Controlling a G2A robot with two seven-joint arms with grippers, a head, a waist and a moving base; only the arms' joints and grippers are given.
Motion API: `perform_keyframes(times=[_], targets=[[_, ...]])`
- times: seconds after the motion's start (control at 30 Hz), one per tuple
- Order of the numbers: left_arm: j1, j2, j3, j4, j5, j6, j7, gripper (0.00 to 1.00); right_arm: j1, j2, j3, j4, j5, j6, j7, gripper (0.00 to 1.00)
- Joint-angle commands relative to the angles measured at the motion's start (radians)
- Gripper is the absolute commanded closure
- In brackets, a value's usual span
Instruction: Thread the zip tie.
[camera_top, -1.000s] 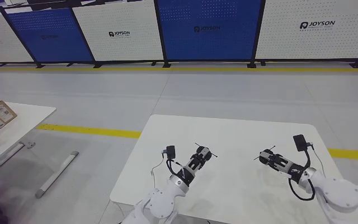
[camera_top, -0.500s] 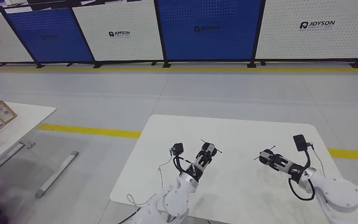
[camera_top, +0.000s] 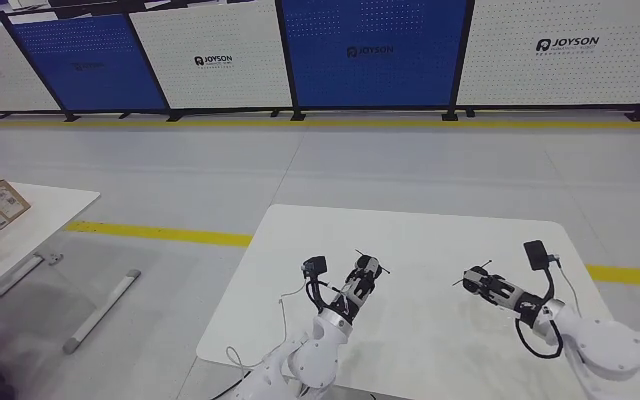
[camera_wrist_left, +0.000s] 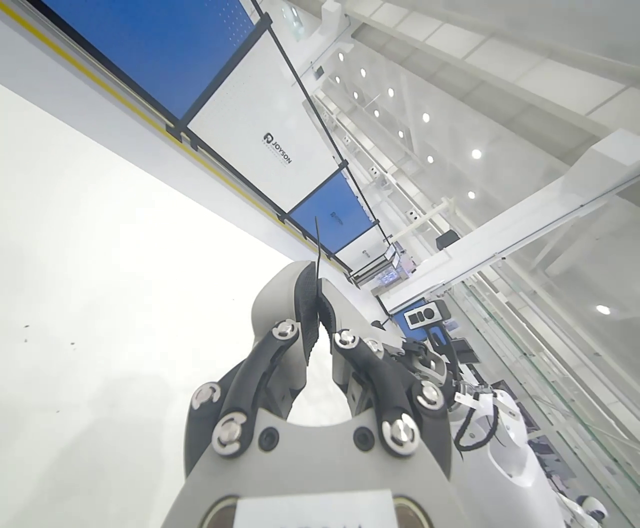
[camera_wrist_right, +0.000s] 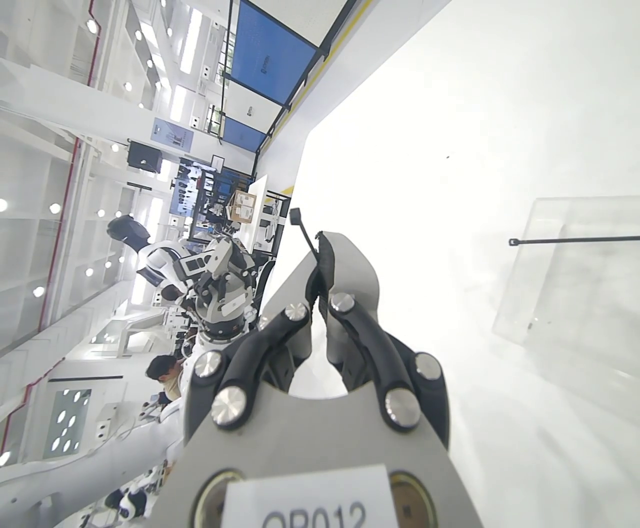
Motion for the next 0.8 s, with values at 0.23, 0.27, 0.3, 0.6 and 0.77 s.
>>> perform_keyframes(times=[0.23,0.27,0.3,0.6,0.77], targets=[[0.000,0.000,0.000,0.000,0.000,0.000,0.000,1.00,0.033,-0.042,-0.175,-0.047,-0.089,0.042,-0.202,1.00],[0.000,0.000,0.000,0.000,0.000,0.000,0.000,1.00,0.043,-0.046,-0.191,-0.041,-0.093,0.047,-0.204,1.00],[0.000,0.000,0.000,0.000,0.000,0.000,0.000,1.00,0.046,-0.047,-0.196,-0.038,-0.092,0.048,-0.198,1.00],[0.000,-0.002,0.005,0.018,0.004,0.017,-0.018,1.00,0.046,-0.047,-0.196,-0.038,-0.092,0.048,-0.198,1.00],[-0.010,-0.011,0.018,0.042,-0.055,0.034,-0.058,1.00,0.046,-0.047,-0.196,-0.038,-0.092,0.048,-0.198,1.00]])
